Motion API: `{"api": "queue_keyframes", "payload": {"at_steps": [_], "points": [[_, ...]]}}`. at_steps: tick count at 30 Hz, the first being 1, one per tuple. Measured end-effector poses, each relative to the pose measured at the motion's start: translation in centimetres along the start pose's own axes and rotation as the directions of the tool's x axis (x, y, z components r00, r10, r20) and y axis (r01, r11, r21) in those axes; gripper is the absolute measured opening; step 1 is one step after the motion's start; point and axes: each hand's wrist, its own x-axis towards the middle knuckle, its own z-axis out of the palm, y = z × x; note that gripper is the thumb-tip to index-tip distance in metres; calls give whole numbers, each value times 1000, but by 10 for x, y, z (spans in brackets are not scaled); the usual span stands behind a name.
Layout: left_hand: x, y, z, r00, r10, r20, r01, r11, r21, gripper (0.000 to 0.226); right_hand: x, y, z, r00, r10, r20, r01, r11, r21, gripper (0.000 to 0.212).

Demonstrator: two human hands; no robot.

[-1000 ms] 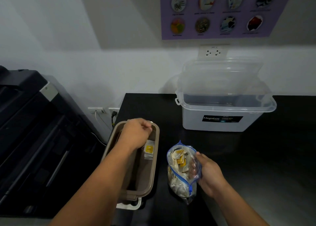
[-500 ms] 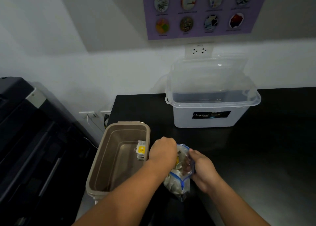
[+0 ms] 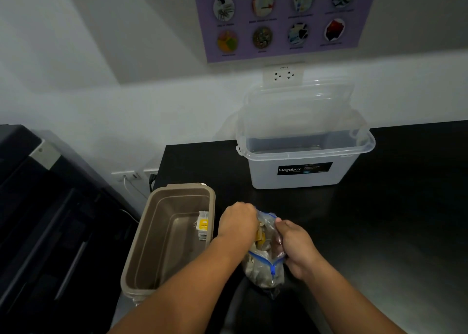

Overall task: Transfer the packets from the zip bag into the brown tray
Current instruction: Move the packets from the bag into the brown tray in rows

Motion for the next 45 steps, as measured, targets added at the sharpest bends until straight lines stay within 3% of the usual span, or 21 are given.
{"api": "queue_keyframes", "payload": {"at_steps": [4, 7, 9, 12, 17, 19, 23, 25, 28, 31, 34, 39, 45], "points": [[-11, -10, 3, 965, 49, -258, -102, 975, -198, 16, 0, 0, -1, 1000, 8, -17, -8, 1000, 15, 31], [-27, -21, -2, 921, 54, -386, -228, 878, -421, 9, -2, -3, -2, 1000, 9, -16, -8, 1000, 22, 31], [-34, -26, -9, 916, 16, -400, -262, 782, -566, 5, -4, -3, 0, 1000, 12, -16, -12, 1000, 21, 32], [-44, -35, -21, 923, -35, -384, -302, 552, -777, 5, -2, -3, 0, 1000, 16, -23, -15, 999, 32, 37], [-59, -75, -44, 876, -112, -468, -404, 357, -842, 16, -2, -5, 1, 999, 48, -3, -48, 998, 41, 29], [-60, -98, -46, 862, -143, -486, -420, 335, -844, 27, -2, -5, 3, 999, 47, -9, -46, 998, 29, 30], [-63, -133, -39, 898, -176, -404, -332, 333, -882, 34, -1, -3, 6, 999, 46, -10, -46, 999, 17, 31], [-64, -141, -32, 927, -174, -332, -263, 330, -906, 30, -1, -3, 8, 999, 48, -8, -48, 999, 21, 29], [-60, -149, -16, 940, -199, -279, -181, 403, -897, 16, 1, -1, 12, 999, 46, -11, -46, 999, 22, 27], [-51, -152, -2, 942, -266, -204, -111, 327, -939, 12, 0, -1, 16, 999, 34, 3, -34, 999, 26, 27], [-40, -150, 7, 968, -244, -63, 1, 255, -967, 13, 1, 2, 17, 999, 21, 33, -23, 998, 57, 29], [-24, -144, 14, 972, -234, 37, 117, 339, -934, 17, 1, 4, 20, 999, 22, 29, -24, 999, 47, 28], [1, -138, 25, 925, -365, 101, 191, 219, -957, 16, -1, 3, 21, 1000, 20, 4, -20, 998, 55, 27]]}}
